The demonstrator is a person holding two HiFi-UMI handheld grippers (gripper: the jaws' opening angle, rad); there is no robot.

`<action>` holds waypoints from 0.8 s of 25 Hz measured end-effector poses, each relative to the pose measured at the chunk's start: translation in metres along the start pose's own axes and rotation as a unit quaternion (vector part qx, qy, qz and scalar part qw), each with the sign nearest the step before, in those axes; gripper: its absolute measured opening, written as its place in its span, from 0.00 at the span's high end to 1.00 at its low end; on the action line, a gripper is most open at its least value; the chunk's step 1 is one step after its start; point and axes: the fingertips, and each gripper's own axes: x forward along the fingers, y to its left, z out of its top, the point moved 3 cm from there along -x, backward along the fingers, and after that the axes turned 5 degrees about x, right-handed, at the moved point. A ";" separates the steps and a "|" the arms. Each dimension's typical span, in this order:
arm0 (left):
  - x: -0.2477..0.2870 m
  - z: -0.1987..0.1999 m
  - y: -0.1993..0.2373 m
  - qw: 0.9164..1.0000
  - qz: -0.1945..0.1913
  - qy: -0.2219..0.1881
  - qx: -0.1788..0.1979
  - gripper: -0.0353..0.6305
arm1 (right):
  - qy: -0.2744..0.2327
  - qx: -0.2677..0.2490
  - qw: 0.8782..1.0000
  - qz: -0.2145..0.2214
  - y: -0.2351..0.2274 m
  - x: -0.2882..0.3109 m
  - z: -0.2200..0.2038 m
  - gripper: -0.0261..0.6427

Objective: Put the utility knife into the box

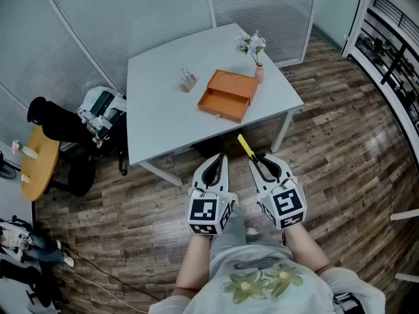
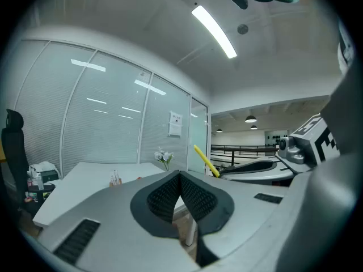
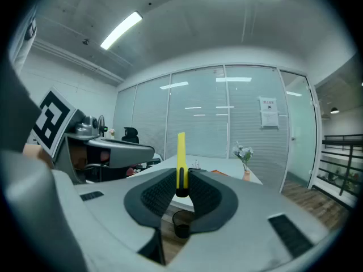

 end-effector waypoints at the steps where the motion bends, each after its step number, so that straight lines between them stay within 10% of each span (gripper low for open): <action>1: 0.006 -0.001 0.007 1.000 0.001 -0.002 -0.001 0.95 | 0.000 -0.002 1.000 0.002 -0.001 0.009 0.001 0.86; 20: 0.144 0.012 0.143 1.000 -0.004 0.006 -0.005 0.95 | 0.013 -0.029 1.000 -0.002 -0.054 0.190 0.039 0.85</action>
